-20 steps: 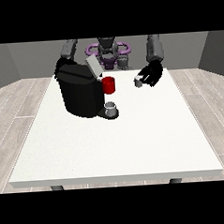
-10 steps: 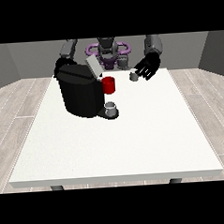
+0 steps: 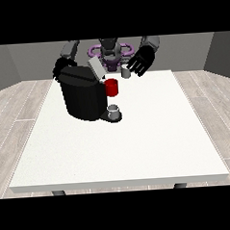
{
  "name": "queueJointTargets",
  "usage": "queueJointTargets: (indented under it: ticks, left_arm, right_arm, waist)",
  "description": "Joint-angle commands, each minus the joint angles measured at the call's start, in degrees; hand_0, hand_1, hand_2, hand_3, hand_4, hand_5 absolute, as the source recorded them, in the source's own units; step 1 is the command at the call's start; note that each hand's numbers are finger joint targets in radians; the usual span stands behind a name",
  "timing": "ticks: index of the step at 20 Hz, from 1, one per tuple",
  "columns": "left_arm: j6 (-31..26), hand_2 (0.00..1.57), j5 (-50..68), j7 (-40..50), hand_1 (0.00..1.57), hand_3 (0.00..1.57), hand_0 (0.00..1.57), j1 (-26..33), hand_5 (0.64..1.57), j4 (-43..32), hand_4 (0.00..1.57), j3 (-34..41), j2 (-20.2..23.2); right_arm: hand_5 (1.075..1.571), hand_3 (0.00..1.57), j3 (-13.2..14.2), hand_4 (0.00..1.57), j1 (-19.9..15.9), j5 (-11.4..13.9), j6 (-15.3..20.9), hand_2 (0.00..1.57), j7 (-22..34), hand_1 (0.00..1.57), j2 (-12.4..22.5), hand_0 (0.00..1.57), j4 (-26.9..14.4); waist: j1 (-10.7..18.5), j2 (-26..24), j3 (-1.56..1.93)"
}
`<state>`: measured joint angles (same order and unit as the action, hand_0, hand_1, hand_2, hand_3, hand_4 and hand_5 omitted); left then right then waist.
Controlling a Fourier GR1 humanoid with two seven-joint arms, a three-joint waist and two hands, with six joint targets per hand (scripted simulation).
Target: Insert the coffee pod into the coffee machine and close the lid
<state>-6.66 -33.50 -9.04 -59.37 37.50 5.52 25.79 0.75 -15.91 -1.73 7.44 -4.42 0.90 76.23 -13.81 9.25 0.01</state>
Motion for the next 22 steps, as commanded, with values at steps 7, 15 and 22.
queueJointTargets:
  ticks: [7, 15, 22]
  left_arm:
    - [0.44, 1.33, -1.33, 2.42, 1.28, 1.27, 1.28, -5.98, 1.571, -0.99, 0.52, 0.80, 0.55]
    - [-3.14, 1.33, -0.93, 2.04, 1.31, 1.24, 1.31, -8.18, 1.571, -1.22, 0.49, 1.26, 1.44]
    - [-0.21, 1.30, -2.74, 3.04, 1.27, 1.22, 1.27, -6.45, 1.571, -0.96, 0.51, -0.16, -2.31]
  right_arm:
    - [1.571, 0.00, -0.33, 0.51, -3.44, 1.08, 1.54, 0.00, 3.04, 0.00, 0.25, 0.00, 2.93]
    - [1.571, 0.00, 1.17, 0.48, -2.97, 1.32, 2.40, 0.00, -1.06, 0.00, 0.35, 0.00, 1.32]
    - [1.571, 0.00, 1.80, 0.51, -1.56, 0.21, 1.29, 0.00, 0.12, 0.00, 0.97, 0.00, 1.25]
  waist:
    - [-3.39, 3.53, -0.01]
    - [-2.16, 4.94, 0.01]
    - [-2.47, 3.84, 0.01]
